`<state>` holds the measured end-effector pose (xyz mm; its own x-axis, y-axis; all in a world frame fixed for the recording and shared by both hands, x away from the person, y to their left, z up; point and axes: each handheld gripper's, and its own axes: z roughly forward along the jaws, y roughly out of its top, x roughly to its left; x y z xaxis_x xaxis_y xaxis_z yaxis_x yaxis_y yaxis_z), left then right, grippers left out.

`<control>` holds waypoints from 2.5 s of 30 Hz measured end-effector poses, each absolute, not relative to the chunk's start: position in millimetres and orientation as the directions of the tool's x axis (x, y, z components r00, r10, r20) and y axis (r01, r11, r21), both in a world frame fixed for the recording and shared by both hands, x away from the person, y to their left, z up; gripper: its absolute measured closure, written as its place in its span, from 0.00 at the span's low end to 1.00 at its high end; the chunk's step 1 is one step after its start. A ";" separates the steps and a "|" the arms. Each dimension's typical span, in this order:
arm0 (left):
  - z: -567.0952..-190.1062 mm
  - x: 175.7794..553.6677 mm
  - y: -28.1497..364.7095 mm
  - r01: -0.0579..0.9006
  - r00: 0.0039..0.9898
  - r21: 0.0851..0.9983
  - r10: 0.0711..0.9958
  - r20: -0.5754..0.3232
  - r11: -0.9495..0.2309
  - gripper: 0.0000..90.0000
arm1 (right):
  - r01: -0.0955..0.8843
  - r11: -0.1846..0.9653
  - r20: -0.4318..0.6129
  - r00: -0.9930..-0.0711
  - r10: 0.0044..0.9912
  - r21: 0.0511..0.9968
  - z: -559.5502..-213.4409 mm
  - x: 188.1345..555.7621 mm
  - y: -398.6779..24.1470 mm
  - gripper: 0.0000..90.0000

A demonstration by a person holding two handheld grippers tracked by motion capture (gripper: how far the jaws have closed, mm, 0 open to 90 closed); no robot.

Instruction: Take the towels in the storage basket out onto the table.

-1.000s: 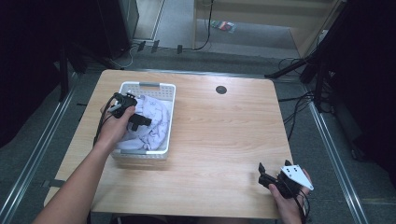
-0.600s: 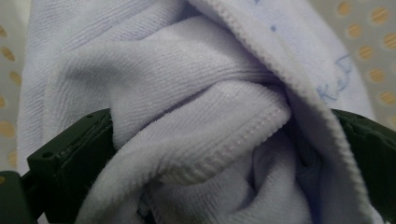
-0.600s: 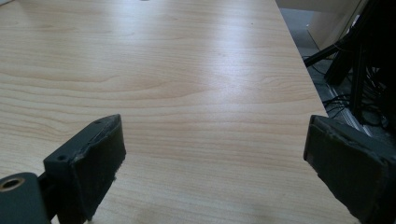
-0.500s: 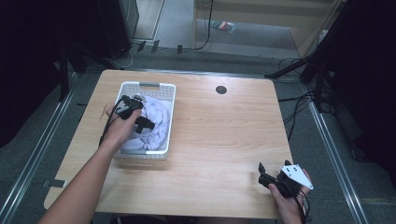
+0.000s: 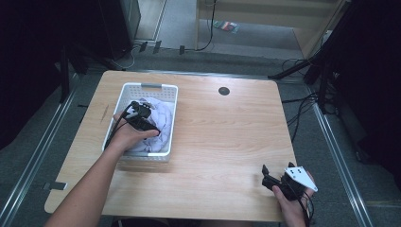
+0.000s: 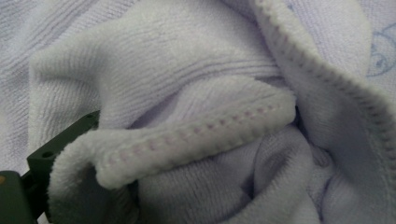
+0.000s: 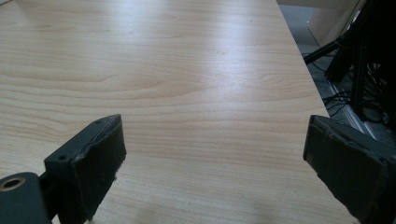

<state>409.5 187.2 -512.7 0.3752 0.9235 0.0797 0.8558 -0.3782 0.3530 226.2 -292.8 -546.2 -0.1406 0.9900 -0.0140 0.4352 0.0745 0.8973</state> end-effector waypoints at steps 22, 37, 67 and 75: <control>-500.8 407.6 192.9 0.857 0.347 0.376 0.934 0.087 -0.353 0.68 | 0.421 0.068 -0.007 -0.145 0.989 0.904 -546.1 225.9 -293.4 0.08; -479.4 407.4 200.1 0.861 0.325 0.404 0.945 0.034 -0.310 0.70 | 0.416 0.071 -0.006 -0.156 0.988 0.907 -546.0 225.1 -293.4 0.08; -367.1 399.8 220.8 0.798 0.339 0.519 0.940 0.031 -0.305 0.69 | 0.414 0.076 -0.009 -0.160 0.987 0.907 -546.1 225.8 -293.1 0.05; -343.6 397.4 205.7 0.772 0.369 0.545 0.929 0.037 -0.328 0.69 | 0.409 0.085 -0.010 -0.182 0.983 0.908 -546.1 225.5 -292.8 0.03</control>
<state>397.4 205.7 -343.6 0.3686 0.9289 0.0374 0.7715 -0.3281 0.5451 225.5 -292.8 -546.1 -0.1818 0.9833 -0.0105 0.4095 0.0854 0.9083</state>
